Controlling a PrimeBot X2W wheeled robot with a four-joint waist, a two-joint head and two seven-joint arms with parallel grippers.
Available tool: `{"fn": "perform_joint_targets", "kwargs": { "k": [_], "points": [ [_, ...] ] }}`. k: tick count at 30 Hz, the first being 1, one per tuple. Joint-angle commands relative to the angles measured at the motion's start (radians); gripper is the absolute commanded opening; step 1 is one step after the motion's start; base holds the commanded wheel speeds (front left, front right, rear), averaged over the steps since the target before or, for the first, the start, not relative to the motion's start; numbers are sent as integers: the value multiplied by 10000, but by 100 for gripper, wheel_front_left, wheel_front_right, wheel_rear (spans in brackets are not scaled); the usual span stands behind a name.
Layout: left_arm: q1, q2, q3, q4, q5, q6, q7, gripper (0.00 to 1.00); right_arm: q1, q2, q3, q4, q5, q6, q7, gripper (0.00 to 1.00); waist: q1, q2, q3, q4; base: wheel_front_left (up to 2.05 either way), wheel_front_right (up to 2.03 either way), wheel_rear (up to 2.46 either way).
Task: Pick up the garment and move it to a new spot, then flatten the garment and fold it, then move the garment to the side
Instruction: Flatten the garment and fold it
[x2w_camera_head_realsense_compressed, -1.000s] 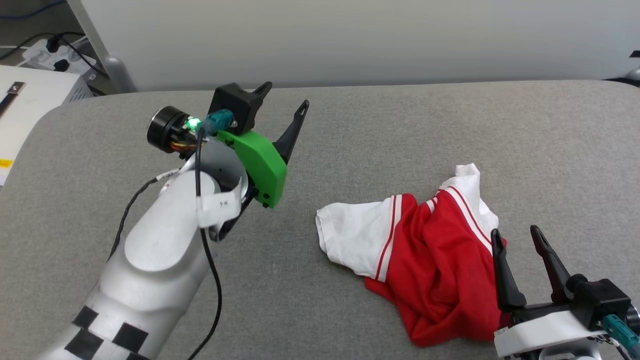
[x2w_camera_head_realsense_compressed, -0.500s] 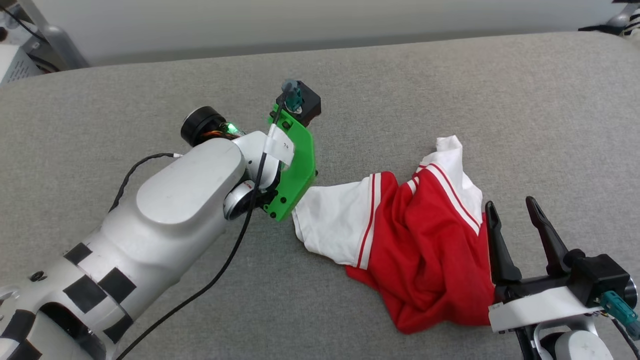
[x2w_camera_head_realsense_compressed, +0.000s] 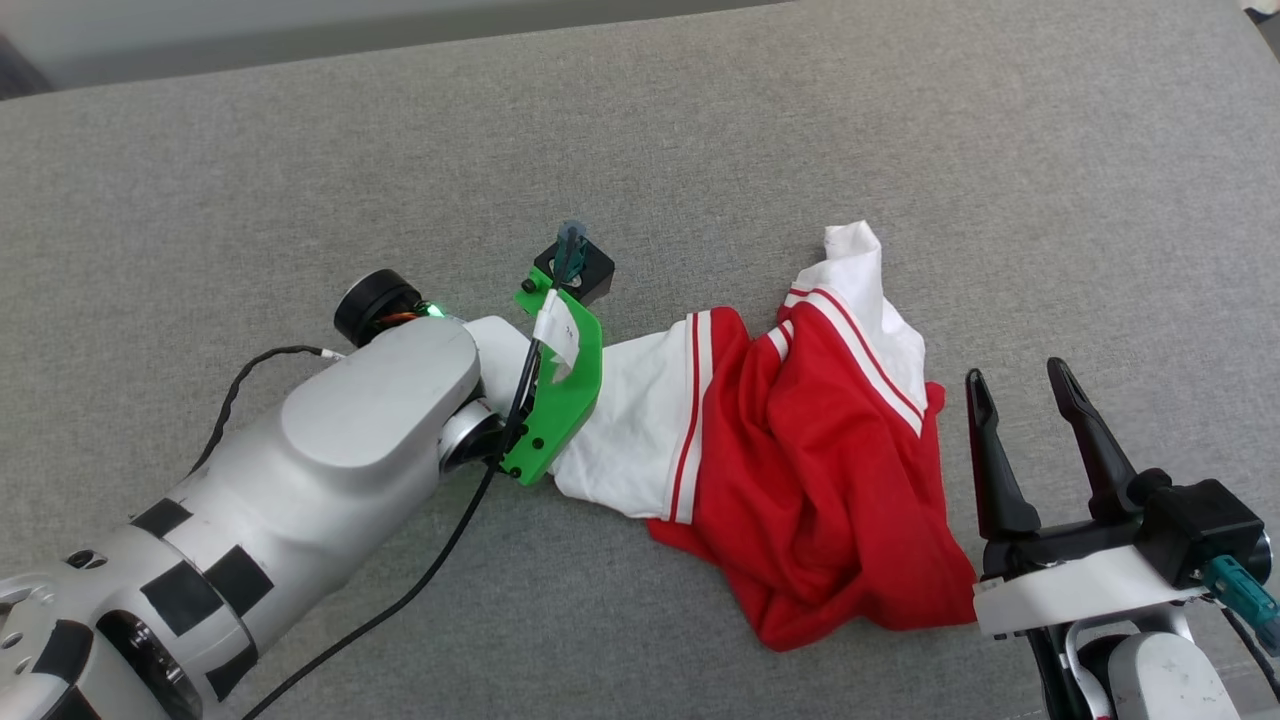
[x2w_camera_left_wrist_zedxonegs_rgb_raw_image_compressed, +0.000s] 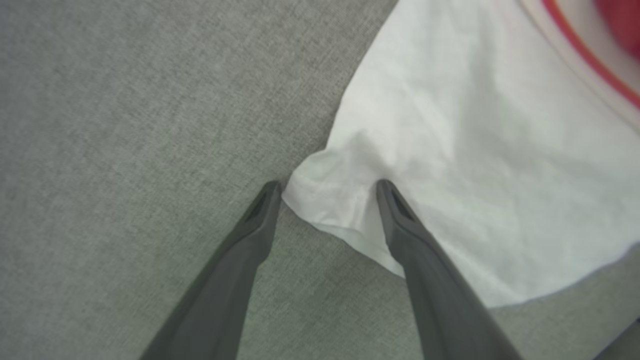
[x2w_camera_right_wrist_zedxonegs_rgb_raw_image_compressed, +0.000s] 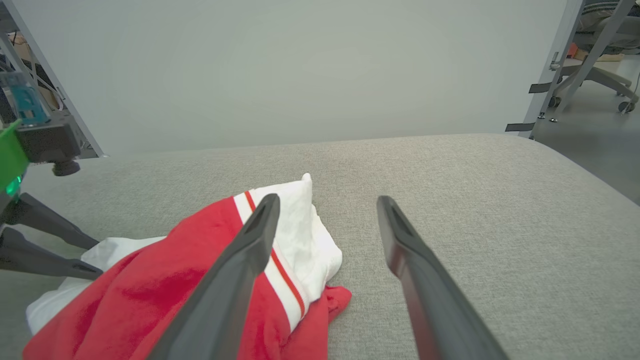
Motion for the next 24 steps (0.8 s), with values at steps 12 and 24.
{"fn": "perform_joint_targets", "kwargs": {
  "k": [12, 24],
  "points": [
    [284, 266, 26, 226, -409, -28, -1992, 0, -65, -9, -188, 28, 57, -7, -46, 100, 0, -1, -382, 311, 0, 0, 0],
    [1016, 2607, 826, 320, -1464, 49, -4063, 0, 604, -9, -390, 82, -3, -7, -46, 100, 0, -1, -1239, 1011, 0, 0, 0]
  ]
}}
